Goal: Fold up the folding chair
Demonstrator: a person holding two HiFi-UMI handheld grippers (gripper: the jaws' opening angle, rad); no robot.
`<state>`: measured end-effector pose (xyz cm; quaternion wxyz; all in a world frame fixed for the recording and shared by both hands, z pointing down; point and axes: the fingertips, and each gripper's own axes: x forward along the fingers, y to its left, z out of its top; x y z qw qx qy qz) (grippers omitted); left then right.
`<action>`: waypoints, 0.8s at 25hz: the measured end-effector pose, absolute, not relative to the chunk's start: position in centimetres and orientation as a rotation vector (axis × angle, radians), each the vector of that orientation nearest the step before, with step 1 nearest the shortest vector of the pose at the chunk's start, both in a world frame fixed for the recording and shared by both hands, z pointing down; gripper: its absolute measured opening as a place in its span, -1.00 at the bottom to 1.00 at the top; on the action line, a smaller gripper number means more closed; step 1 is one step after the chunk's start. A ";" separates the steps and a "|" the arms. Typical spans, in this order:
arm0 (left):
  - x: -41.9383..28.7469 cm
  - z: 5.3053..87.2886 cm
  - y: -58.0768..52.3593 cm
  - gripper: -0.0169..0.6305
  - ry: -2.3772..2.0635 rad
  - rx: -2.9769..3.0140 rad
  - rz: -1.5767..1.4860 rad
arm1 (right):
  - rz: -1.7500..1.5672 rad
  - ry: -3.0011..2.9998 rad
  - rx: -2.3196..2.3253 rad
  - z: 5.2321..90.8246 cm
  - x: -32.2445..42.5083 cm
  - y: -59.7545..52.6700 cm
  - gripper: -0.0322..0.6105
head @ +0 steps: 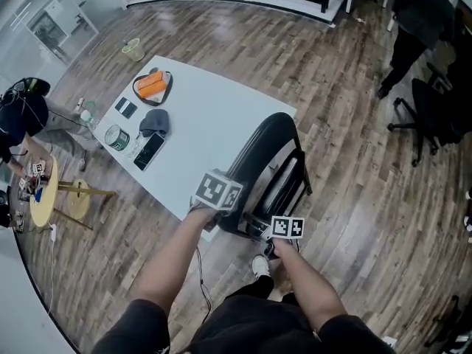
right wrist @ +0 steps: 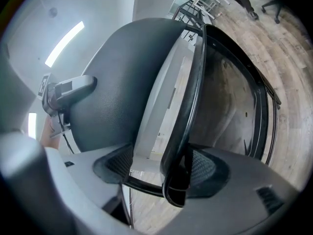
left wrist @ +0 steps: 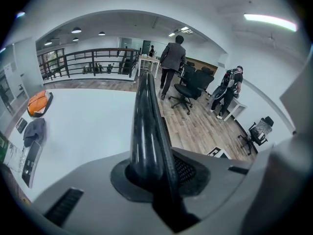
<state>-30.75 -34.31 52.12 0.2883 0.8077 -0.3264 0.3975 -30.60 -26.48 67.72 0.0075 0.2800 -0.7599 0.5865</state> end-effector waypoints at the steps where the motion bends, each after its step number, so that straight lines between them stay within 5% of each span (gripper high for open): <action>1: -30.8 52.1 -34.4 -0.72 -0.873 2.158 1.064 | 1.834 -2.383 0.867 67.7 -30.6 -26.5 0.15; 6: -30.8 51.7 -34.3 -0.62 -0.890 2.194 1.049 | 1.719 -2.405 0.834 68.0 -29.8 -25.9 0.16; 11: -33.4 47.2 -33.8 -0.30 -1.058 2.334 1.079 | 1.544 -2.388 0.975 68.0 -26.2 -25.5 0.16; 17: -34.3 41.5 -30.7 -0.31 -1.214 2.435 0.838 | 1.377 -2.466 1.188 62.6 -21.6 -24.3 0.16; 20: -32.3 39.3 -29.0 -0.56 -1.230 2.492 0.630 | 1.210 -2.540 1.299 58.4 -19.2 -23.0 0.15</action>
